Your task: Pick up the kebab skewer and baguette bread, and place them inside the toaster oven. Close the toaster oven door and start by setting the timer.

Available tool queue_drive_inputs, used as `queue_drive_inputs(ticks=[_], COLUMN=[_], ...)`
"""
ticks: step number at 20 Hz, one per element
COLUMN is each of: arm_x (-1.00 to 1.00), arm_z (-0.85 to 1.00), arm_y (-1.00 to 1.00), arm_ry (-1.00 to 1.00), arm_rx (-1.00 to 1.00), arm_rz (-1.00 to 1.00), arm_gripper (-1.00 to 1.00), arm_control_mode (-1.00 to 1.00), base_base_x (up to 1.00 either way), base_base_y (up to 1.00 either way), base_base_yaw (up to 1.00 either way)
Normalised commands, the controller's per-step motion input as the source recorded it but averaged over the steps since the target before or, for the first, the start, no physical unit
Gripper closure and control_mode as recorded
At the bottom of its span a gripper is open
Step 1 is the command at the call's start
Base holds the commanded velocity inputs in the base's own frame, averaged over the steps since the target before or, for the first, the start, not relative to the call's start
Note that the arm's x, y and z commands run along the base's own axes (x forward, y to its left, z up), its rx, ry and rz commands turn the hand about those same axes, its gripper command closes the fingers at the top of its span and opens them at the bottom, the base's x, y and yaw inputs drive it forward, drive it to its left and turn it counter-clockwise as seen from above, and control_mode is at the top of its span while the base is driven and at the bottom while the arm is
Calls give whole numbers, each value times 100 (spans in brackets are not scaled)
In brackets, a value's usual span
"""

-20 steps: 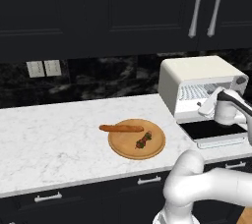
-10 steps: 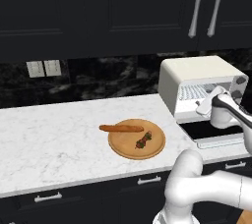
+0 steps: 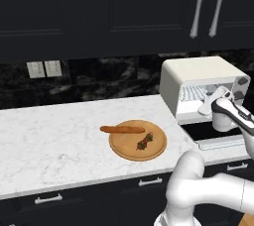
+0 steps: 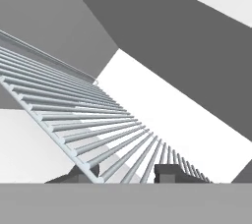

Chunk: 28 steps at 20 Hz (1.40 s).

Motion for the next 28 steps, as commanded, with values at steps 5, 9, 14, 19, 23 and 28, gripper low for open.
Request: queue_drive_inputs(ticks=[5,9,14,19,23,28], arm_x=[-14,-58,-86,-95,-96,-84], arm_z=[18,15,24,27,22,58], arm_y=[-4,-1,-10,-17,-14,-18], arm_ry=[0,0,0,0,0,3], arm_rx=[3,5,5,7,5,1], arm_rz=[0,0,0,0,0,0], arm_gripper=[100,100,100,100,100,100], arm_control_mode=[-100,-100,-100,-100,-100,-100], base_base_x=[0,0,0,0,0,0], base_base_y=[0,0,0,0,0,0], base_base_yaw=[0,0,0,0,0,0])
